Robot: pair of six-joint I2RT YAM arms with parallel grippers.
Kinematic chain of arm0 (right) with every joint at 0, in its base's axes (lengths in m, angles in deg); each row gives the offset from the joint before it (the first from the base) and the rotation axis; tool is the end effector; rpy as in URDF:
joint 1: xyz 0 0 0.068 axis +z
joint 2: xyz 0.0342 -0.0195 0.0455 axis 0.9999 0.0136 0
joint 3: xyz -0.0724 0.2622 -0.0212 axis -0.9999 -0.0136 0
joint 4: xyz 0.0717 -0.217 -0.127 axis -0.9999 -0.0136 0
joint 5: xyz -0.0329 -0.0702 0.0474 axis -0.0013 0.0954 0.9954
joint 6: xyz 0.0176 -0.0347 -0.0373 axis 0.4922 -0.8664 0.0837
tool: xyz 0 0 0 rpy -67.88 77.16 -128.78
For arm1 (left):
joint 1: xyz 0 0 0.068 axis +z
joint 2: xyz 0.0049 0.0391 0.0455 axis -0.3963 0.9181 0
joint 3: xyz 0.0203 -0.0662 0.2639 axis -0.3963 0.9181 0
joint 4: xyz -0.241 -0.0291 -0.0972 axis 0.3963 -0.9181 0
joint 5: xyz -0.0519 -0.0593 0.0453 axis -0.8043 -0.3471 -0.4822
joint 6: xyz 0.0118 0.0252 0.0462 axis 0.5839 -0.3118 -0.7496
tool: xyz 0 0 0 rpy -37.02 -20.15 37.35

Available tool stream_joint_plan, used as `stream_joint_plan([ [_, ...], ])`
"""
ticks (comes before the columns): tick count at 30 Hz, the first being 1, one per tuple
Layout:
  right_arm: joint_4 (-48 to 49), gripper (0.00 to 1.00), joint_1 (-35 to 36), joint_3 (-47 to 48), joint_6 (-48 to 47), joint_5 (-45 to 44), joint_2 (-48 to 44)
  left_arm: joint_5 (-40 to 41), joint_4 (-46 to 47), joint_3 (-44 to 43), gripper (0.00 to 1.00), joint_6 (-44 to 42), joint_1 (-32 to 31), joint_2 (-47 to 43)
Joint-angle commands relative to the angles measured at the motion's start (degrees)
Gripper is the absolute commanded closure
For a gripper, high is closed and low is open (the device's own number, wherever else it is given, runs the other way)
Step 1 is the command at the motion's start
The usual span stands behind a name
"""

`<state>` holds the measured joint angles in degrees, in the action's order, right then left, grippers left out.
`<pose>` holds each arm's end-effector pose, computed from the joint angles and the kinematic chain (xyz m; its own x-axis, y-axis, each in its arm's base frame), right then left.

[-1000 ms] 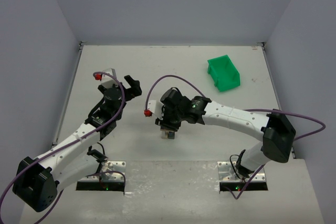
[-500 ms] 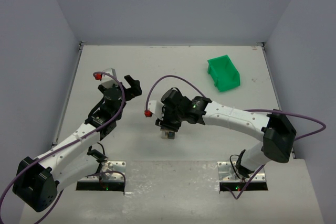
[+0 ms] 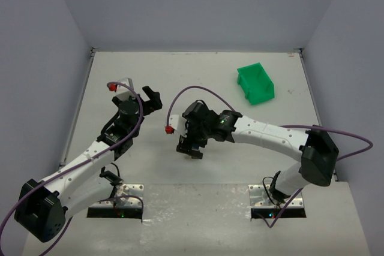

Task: Build the wood block tower

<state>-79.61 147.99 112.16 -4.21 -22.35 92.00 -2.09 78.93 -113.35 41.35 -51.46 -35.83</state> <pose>0.1629 0.2763 0.2447 -0.2015 -0.7797 -0.5928 -0.9571 0.2855 -0.0501 0.1947 -0.0843 0.2634 -0.1767 -0.3392 -0.9240 -0.0926 0.9403 -0.3275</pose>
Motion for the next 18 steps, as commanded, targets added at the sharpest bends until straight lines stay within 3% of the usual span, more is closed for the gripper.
stream_joint_plan([
  [1,1.7,0.01,0.4,1.8,1.0,-1.1,-4.1,-0.3,3.1,-0.2,0.0,-0.5,-0.5,-0.8],
  [11,12.0,0.01,-3.9,-1.8,10.6,-16.1,-13.7,1.0,1.4,-0.5,0.0,0.2,-0.5,-1.3],
  [14,17.0,0.01,-18.7,-8.1,20.3,-11.6,-20.5,1.2,1.5,-0.5,0.0,0.4,-0.5,-1.1],
  [18,20.9,0.01,-29.3,-15.8,27.3,-14.3,-25.7,2.2,2.6,-0.4,0.0,1.2,-0.4,1.0],
])
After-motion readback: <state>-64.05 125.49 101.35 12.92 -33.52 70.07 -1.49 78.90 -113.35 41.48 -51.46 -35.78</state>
